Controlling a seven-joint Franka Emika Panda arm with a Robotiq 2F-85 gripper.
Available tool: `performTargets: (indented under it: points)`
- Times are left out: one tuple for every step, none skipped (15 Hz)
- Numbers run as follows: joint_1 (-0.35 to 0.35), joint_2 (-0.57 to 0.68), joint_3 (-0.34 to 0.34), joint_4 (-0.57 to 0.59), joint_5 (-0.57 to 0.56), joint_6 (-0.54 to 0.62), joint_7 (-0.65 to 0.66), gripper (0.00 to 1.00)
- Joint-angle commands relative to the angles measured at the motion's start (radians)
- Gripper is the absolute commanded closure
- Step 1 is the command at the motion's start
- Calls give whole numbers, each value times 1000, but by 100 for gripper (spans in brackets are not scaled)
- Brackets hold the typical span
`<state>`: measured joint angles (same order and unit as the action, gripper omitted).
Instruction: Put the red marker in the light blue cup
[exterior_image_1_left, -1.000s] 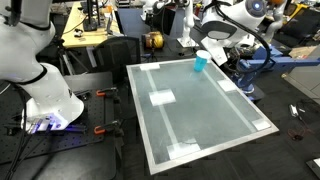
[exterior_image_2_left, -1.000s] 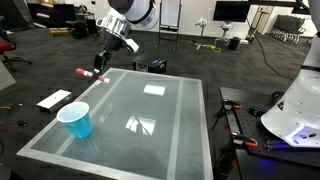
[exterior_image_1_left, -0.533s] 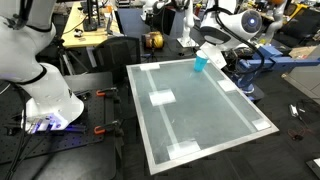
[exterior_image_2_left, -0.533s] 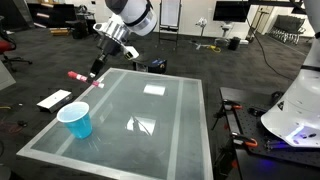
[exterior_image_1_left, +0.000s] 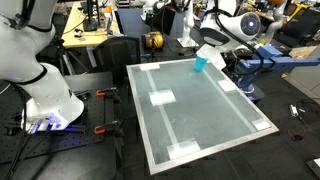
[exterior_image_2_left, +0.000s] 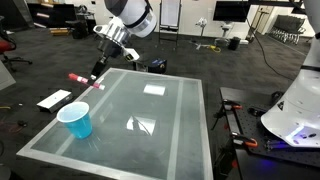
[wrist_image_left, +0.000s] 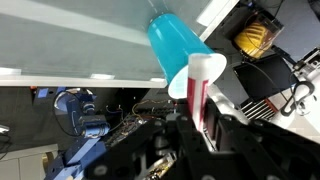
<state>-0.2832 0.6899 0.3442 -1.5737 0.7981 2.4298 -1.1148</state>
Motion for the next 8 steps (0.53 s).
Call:
performTargets:
  points:
    - [7,17,-6,23,81,-12,-90,95]
    - [1,22,2,26,114,-13,-134,95]
    - [-7,26,11,28,159,-20,-193,95]
    - [-6,29,10,29,202,-25,-244,95]
    - [-6,33,7,33,249,-38,-298,95]
    - [-3,36,1,36,292,-55,-348,95]
    - [0,40,-6,38,339,-71,-398,95]
    - [5,44,-15,42,379,-95,-443,95]
